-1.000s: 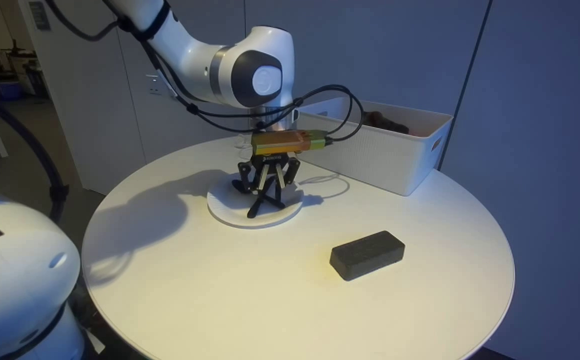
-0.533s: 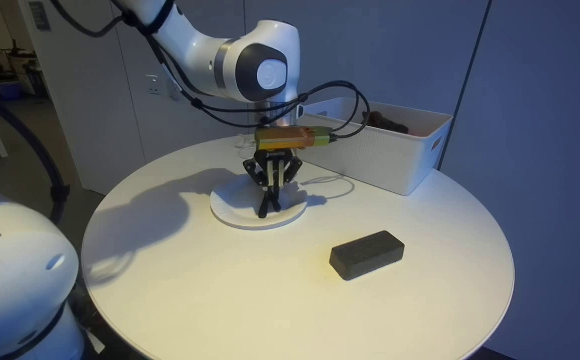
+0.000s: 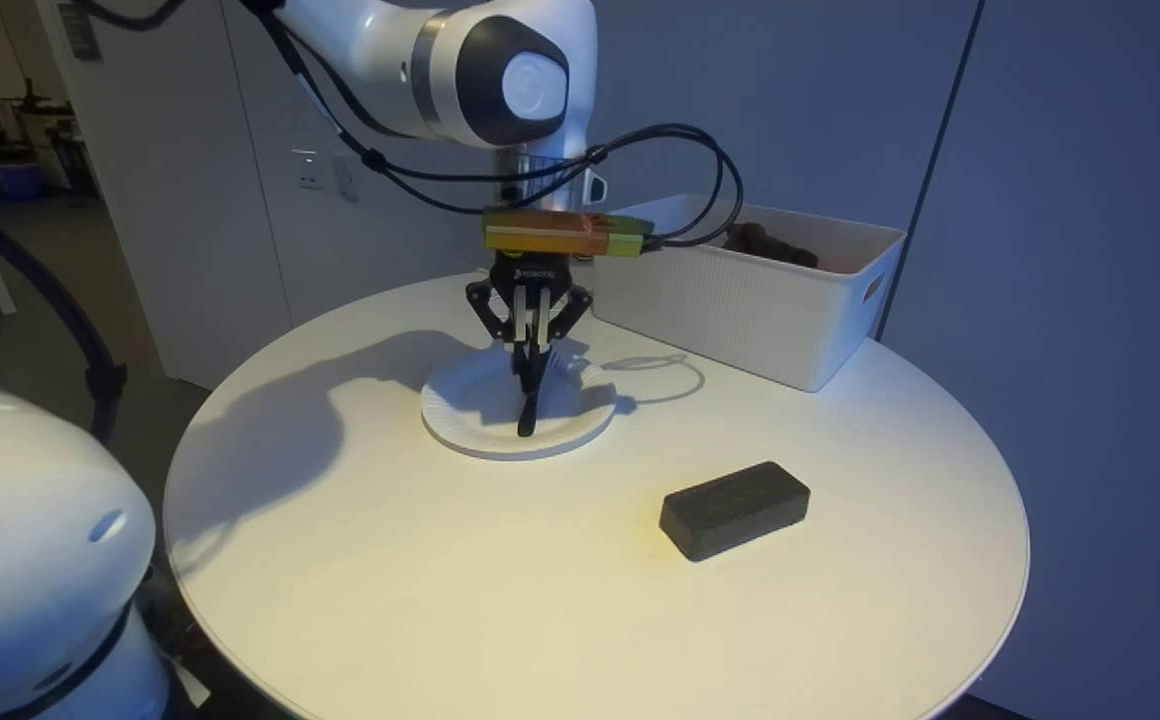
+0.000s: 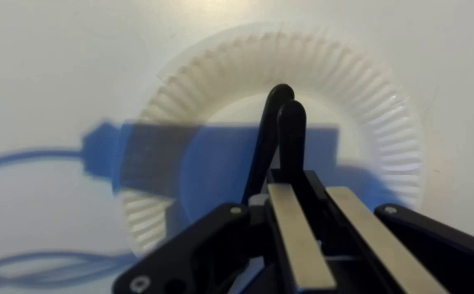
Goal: Remove the spoon from the plate, put it on the right side, remove the knife from the plate and put it on the left side
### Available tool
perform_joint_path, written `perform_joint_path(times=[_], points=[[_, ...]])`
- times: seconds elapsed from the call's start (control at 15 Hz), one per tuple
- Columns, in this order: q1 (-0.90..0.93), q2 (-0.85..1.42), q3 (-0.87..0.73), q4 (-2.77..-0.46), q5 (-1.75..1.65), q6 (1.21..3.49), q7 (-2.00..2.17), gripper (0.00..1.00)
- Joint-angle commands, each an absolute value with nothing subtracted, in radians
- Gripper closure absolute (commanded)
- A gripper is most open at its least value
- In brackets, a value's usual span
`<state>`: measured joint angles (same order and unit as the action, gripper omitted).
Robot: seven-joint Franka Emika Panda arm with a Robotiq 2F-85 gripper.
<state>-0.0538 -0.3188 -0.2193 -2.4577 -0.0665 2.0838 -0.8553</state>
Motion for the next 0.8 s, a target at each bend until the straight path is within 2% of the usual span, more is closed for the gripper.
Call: perform_joint_path(times=[0.0,0.73], points=[[-0.090,-0.401,-0.217,-2.448,-0.041,2.078,-0.732,0.95],[-0.215,-0.334,-0.286,-2.380,-0.097,2.235,-0.364,0.95]])
